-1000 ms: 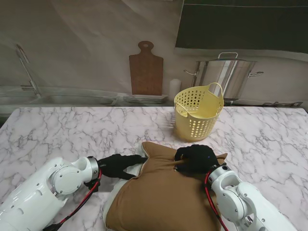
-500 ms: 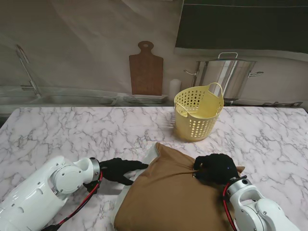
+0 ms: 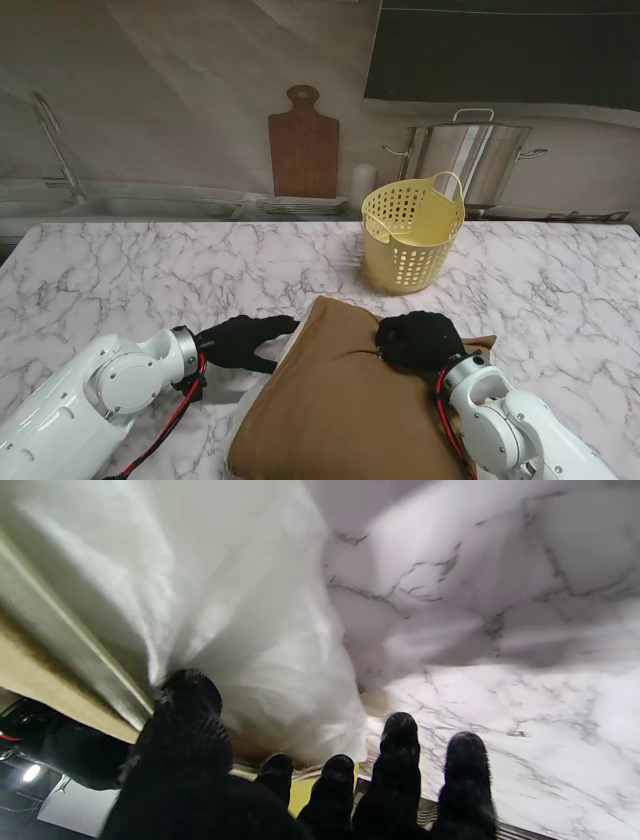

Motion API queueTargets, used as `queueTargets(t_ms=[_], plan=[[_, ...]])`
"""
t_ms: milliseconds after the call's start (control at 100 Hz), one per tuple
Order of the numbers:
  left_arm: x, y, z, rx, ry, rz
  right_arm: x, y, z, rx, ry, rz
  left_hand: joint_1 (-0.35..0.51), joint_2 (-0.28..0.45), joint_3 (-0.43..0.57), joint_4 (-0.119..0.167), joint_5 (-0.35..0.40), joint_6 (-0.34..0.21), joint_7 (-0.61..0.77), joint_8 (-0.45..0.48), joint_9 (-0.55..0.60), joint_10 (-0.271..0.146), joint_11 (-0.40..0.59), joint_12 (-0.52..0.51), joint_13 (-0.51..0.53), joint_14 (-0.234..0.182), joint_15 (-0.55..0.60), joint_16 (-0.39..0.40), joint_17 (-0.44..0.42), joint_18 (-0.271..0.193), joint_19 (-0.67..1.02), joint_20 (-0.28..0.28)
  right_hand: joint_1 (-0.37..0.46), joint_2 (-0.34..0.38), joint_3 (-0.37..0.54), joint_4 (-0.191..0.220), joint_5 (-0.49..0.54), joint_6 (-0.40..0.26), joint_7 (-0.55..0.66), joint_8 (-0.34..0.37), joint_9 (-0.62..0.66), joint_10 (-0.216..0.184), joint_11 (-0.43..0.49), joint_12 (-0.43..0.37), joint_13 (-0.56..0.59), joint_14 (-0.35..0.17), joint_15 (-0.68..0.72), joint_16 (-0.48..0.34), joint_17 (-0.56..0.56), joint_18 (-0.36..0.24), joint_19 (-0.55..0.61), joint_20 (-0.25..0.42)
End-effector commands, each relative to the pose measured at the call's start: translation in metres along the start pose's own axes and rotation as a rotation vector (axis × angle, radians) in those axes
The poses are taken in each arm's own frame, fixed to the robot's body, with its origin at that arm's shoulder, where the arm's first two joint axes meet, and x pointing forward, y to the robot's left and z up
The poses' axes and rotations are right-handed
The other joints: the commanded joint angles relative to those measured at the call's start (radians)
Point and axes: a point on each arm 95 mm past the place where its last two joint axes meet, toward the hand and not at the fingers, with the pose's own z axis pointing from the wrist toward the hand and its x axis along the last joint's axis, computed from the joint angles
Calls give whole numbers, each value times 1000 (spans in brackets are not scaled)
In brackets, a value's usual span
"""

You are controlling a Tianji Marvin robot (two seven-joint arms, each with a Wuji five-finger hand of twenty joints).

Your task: Remove the pillowcase from the pillow and put it in the laundry basket

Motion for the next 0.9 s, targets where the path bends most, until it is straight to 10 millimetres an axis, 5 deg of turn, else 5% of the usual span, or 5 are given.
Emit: queueTargets(t_ms=[0, 350, 670, 890], plan=[[7, -3, 2, 1, 20, 0, 4, -3, 6, 7, 1, 11, -29, 21, -18, -22, -6, 0, -1, 2, 5, 8, 9, 9, 7, -7, 4, -3, -1, 3, -16, 13, 104, 64, 90, 55, 7, -34, 14, 11, 15, -5, 28, -6, 82, -35, 50, 15, 3, -18, 30, -8], [25, -9, 3, 86, 96, -55, 14, 2, 23, -19, 22, 43, -47, 80, -26, -28, -15, 0, -3, 1, 24, 3, 13, 14, 20, -6, 8, 2, 4, 4, 2, 20, 109, 79, 87, 52, -5, -40, 11, 12, 5, -2, 25, -5, 81, -33, 49, 8, 3, -15, 32, -13], [17, 11, 17, -60, 101, -27, 19, 1, 32, -31, 42, 64, -18, -26, -17, -21, 12, -17, 3, -5, 5, -66, 6, -3, 16, -20, -1, -5, 2, -6, 4, 13, 115, 100, 75, 51, -31, -50, -9, 3, -16, -9, 2, -17, 58, -29, 5, -12, -12, -16, 20, -25], [8, 23, 21, -207, 55, 40, 10, -1, 22, -14, 28, 23, 24, -40, -9, -18, 30, -23, 3, -6, -3, -104, 11, -14, 13, -37, -9, -13, 7, -18, -2, 6, 118, 104, 75, 53, -18, -47, -8, -1, -19, -9, -7, -22, 55, -29, -6, -14, -17, -18, 16, -29]])
